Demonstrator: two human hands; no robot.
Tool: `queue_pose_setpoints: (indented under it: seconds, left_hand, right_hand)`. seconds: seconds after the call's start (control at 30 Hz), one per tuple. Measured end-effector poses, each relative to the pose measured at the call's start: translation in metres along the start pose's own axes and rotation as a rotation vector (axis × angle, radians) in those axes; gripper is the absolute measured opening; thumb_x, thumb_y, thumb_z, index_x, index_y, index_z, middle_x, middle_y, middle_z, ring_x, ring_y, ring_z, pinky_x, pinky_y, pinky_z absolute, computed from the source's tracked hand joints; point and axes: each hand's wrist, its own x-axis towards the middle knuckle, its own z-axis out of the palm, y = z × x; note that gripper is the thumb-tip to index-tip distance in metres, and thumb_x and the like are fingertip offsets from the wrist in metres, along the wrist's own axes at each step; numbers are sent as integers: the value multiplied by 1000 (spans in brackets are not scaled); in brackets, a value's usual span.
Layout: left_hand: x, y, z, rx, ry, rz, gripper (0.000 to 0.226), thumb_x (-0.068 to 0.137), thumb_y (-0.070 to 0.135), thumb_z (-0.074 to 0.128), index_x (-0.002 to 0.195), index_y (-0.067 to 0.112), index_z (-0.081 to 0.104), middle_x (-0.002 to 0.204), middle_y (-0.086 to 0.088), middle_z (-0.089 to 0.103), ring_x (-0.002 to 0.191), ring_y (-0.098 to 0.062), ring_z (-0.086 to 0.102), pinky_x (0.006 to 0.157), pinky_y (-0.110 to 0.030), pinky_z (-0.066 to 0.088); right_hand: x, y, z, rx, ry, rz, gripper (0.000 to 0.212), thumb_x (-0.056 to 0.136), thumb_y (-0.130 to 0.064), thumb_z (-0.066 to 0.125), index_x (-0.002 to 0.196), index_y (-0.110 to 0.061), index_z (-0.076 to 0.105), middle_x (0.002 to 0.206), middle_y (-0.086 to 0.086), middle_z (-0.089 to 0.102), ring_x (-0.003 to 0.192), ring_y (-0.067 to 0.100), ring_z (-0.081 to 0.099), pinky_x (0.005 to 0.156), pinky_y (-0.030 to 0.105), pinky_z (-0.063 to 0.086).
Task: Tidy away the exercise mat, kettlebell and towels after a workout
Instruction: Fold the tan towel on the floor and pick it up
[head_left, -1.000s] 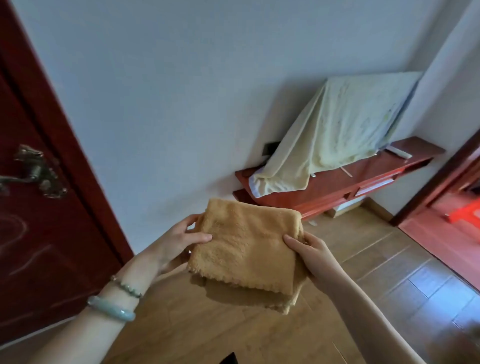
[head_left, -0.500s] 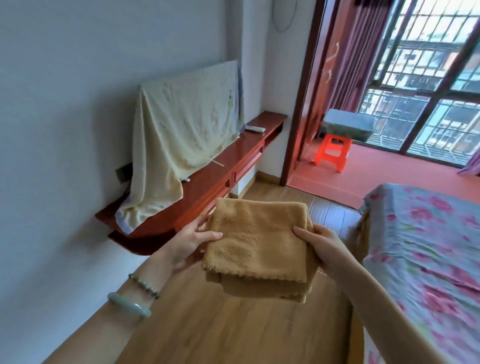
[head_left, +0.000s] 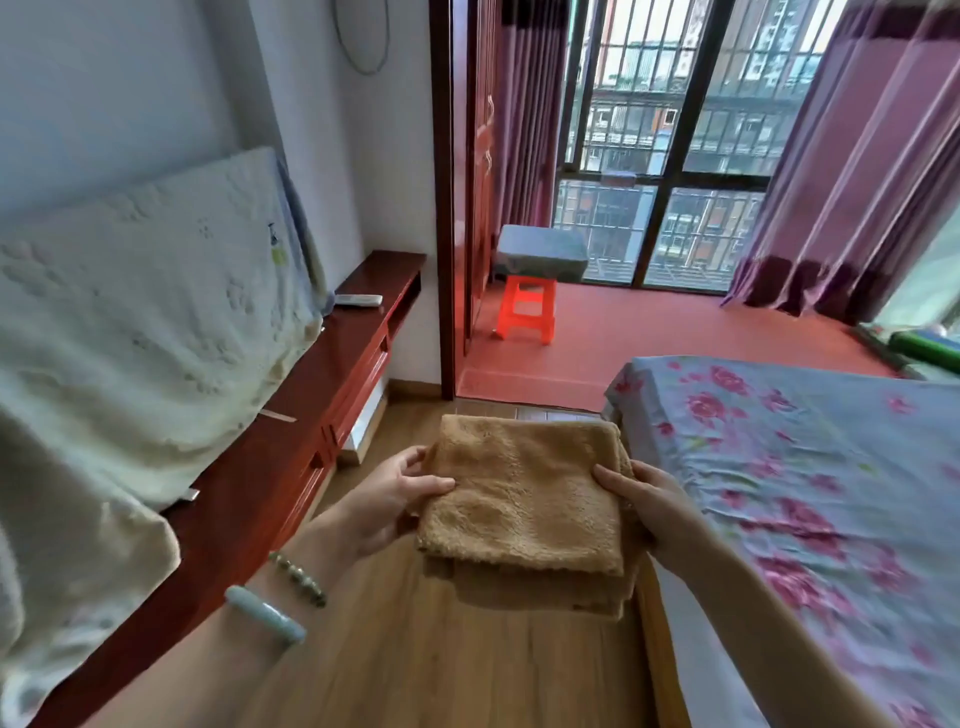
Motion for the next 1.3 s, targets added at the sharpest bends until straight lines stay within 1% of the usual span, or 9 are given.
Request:
queue_pose_setpoints:
  seconds: [0.13, 0.23, 0.4, 0.53, 0.7, 0.97, 1.1, 1.17, 1.3]
  left_hand:
    - [66, 25, -5, 12, -29, -10, 40, 85, -3, 60, 120, 15, 52, 108, -11, 65, 90, -26, 63, 78, -38, 52]
    - [111, 38, -3, 3, -45, -30, 43, 85, -3, 60, 123, 13, 50, 111, -14, 64, 92, -26, 63, 76, -37, 52]
    - [198, 58, 1, -5, -49, -46, 43, 85, -4, 59, 123, 12, 50, 117, -17, 62, 96, -28, 62, 81, -39, 51]
    - [278, 79, 6, -10, -27, -50, 42, 84, -4, 60, 120, 16, 51, 113, -13, 63, 91, -24, 64, 73, -35, 54]
    - [377, 118, 23, -49, 20, -37, 39, 85, -5, 58, 116, 18, 54, 108, -9, 65, 95, -25, 62, 85, -40, 48]
    - [513, 171, 34, -57, 32, -20, 40, 83, -1, 62, 118, 18, 54, 109, -10, 64, 93, -26, 62, 77, -37, 51]
    - [590, 198, 20, -64, 4, -73, 56, 63, 3, 62, 117, 18, 55, 105, -15, 55, 96, -29, 42, 74, -37, 44]
    - [635, 213, 11, -40, -2, -89, 64, 59, 4, 61, 121, 17, 53, 102, -15, 52, 94, -28, 40, 71, -36, 42]
    - [731, 250, -6, 4, -38, -87, 51, 76, -4, 52, 122, 16, 50, 93, -12, 53, 74, -25, 46, 61, -31, 43]
  right_hand:
    - [53, -16, 3, 64, 32, 9, 14, 88, -10, 61, 100, -5, 64, 89, 11, 67, 83, 24, 61, 87, 41, 49]
    - [93, -23, -3, 79, 63, 38, 16, 88, -12, 60, 103, -5, 63, 91, 12, 67, 85, 26, 61, 89, 45, 47]
    - [176, -35, -19, 79, 76, 46, 11, 89, -10, 58, 99, -7, 63, 90, 12, 65, 82, 24, 60, 81, 39, 47]
    - [259, -50, -35, 93, 26, 44, 15, 90, -9, 56, 104, -6, 61, 88, 9, 66, 80, 21, 62, 80, 36, 49]
    - [369, -87, -61, 110, -7, 39, 14, 90, -6, 55, 103, -5, 61, 85, 9, 67, 78, 20, 62, 79, 35, 49]
    - [520, -145, -87, 98, -64, 68, 17, 88, 0, 50, 98, -7, 62, 83, 10, 64, 75, 20, 61, 67, 31, 49]
    - [600, -164, -84, 80, -56, 80, 18, 87, 1, 48, 98, -6, 61, 82, 11, 63, 73, 20, 60, 63, 30, 49]
    - [643, -175, -82, 94, -47, 74, 19, 87, 1, 48, 98, -6, 62, 80, 10, 63, 71, 19, 60, 61, 28, 49]
    - [731, -200, -76, 106, -29, 74, 19, 88, 1, 48, 101, -4, 62, 81, 11, 64, 70, 21, 61, 61, 30, 51]
